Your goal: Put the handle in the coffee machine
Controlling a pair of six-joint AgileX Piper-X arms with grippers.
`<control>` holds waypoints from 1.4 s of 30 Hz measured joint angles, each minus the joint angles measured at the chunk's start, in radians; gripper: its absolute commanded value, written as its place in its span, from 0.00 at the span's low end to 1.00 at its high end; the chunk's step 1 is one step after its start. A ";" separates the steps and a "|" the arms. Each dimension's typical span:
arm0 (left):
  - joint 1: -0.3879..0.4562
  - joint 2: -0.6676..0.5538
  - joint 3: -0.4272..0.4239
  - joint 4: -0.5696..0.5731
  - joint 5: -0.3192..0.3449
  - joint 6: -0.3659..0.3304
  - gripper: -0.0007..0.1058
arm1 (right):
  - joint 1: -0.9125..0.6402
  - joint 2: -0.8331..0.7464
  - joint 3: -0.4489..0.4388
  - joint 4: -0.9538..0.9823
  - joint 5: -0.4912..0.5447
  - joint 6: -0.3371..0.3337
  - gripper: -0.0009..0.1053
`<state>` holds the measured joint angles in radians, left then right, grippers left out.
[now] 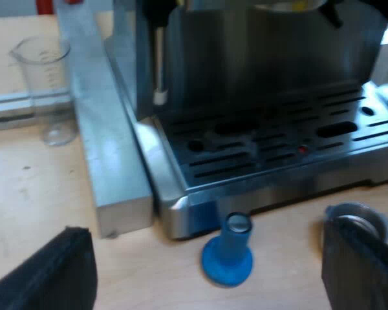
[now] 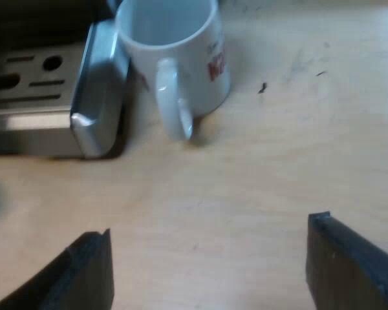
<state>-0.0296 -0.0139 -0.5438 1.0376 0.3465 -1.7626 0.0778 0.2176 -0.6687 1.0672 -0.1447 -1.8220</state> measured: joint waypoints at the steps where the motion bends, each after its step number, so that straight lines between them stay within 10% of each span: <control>1: -0.009 0.000 0.000 0.000 0.001 0.001 0.69 | 0.000 0.020 -0.009 0.008 -0.007 -0.003 0.60; 17: -0.313 0.091 -0.005 -0.007 0.028 0.097 0.69 | 0.279 0.388 -0.180 0.125 -0.068 -0.018 0.60; 42: -0.564 0.360 -0.006 -0.123 0.047 0.197 0.68 | 0.691 0.739 -0.187 0.003 0.145 0.234 0.57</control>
<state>-0.5933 0.3461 -0.5497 0.9150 0.3935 -1.5655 0.7685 0.9571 -0.8558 1.0699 0.0000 -1.5881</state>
